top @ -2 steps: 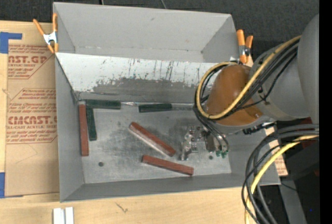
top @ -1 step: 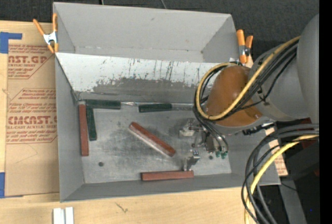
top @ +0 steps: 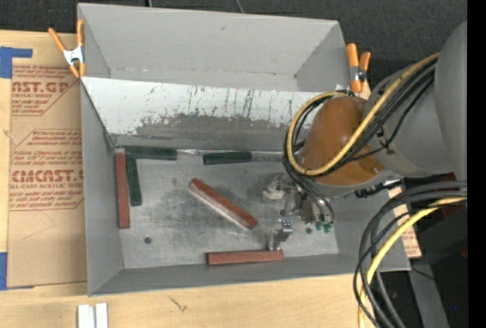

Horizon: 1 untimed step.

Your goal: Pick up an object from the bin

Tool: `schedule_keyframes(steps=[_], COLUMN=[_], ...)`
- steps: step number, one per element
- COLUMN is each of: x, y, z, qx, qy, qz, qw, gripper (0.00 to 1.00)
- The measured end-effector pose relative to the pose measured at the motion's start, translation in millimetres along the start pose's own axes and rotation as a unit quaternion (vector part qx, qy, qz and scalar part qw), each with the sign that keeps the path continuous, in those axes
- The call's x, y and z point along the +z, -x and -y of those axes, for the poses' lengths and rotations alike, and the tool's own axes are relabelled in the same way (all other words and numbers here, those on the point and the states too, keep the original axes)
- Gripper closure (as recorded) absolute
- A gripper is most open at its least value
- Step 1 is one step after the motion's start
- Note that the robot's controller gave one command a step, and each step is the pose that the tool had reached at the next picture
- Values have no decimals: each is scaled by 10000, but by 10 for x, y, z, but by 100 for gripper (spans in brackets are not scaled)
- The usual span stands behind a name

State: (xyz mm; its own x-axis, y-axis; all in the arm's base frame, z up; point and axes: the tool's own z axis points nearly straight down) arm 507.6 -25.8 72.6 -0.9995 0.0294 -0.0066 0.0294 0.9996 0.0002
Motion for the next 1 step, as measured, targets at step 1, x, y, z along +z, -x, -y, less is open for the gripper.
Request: schedule_keyframes(steps=[1], x=[-29], y=[63], z=[-606], qx=[-203], qy=[3], qz=[6], qw=[9998], gripper=[100])
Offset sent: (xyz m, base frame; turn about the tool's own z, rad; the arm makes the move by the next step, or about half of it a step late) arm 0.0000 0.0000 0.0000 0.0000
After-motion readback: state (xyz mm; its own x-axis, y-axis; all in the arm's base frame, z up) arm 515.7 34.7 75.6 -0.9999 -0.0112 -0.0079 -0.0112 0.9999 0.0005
